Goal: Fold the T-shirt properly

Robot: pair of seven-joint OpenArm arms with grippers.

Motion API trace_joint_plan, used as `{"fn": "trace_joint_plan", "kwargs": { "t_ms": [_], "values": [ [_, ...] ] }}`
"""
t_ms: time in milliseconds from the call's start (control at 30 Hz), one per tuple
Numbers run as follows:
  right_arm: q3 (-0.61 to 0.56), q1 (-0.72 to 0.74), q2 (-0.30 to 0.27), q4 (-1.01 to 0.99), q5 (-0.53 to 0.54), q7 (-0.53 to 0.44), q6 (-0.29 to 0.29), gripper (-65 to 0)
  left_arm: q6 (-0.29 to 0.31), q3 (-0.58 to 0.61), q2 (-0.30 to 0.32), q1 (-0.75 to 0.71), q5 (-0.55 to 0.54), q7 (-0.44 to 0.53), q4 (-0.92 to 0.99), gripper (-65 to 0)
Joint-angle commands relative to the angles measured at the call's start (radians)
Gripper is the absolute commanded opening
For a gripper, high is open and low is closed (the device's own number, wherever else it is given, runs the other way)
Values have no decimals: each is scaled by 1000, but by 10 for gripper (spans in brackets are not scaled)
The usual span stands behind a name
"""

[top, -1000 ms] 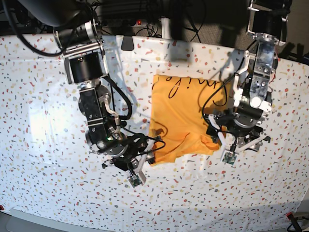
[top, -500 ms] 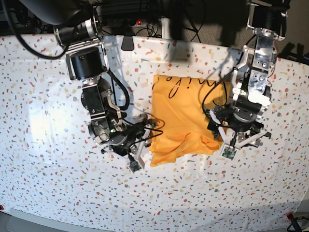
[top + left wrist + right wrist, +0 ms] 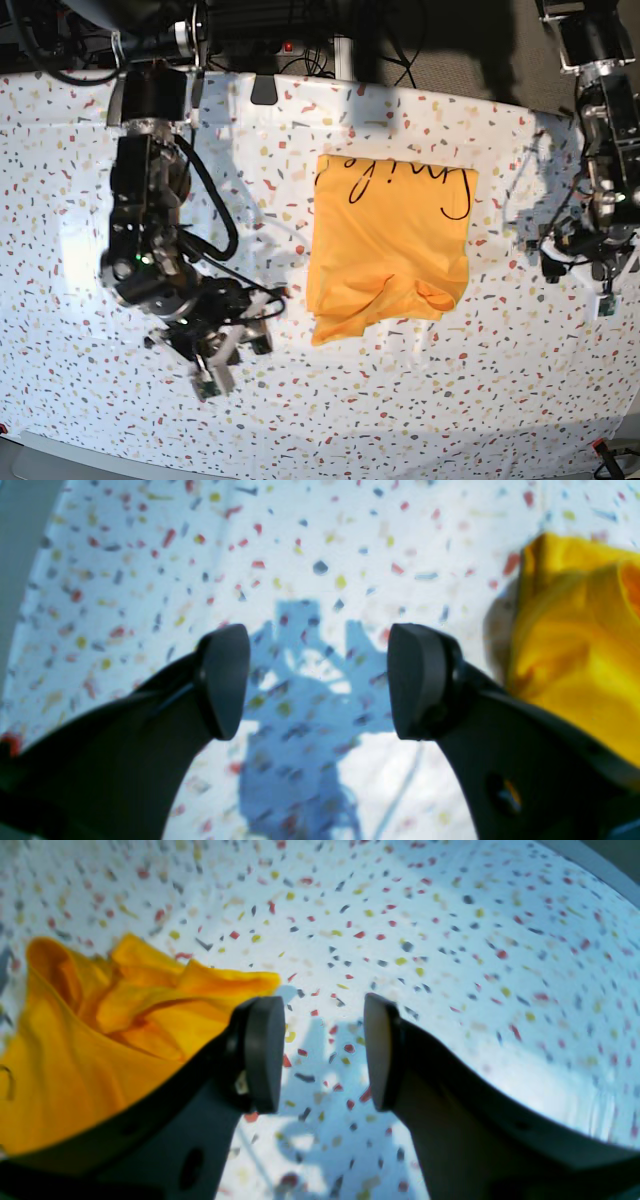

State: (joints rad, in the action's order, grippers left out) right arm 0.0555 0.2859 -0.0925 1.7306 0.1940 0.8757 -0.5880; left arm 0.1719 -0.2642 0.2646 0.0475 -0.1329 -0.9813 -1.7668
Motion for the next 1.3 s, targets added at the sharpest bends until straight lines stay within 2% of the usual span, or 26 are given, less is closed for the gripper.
{"fn": "trace_joint_plan", "kwargs": {
  "t_ms": [0, 67, 167, 267, 433, 567, 733, 1067, 1200, 1267],
  "values": [
    [27, -11, -20, 56, 53, 3, -38, -390, 14, -19, 30, -9, -24, 6, -39, -233],
    [82, -90, -54, 140, 132, 47, -66, -390, 27, -42, 70, -77, -58, 5, -90, -233],
    [155, -224, -98, 249, 201, 101, -71, -390, 26, -64, 115, -201, -86, 6, -203, -233],
    [237, -360, -121, 347, 244, 143, -72, -390, 23, -91, 121, -320, -110, 5, -327, -233],
    [406, -573, -121, 514, 350, 183, -97, -390, 24, -143, 121, -494, -130, 5, -449, -233],
    [552, -745, -121, 626, 487, 236, -103, -390, 24, -182, 121, -619, -131, 5, -462, -233],
    [686, -971, -115, 626, 599, 237, -110, -390, 24, -188, 121, -765, -132, 10, -462, -233],
    [690, -1272, -115, 626, 659, 237, -110, -390, 24, -187, 115, -950, -205, 10, -448, -233],
    [591, -1352, -115, 625, 629, 236, -110, -390, 43, -186, 114, -993, -278, 33, -360, -233],
    [510, -1359, -115, 544, 572, 220, -110, -390, 100, -186, 96, -988, -296, 77, -254, -233]
  ]
}}
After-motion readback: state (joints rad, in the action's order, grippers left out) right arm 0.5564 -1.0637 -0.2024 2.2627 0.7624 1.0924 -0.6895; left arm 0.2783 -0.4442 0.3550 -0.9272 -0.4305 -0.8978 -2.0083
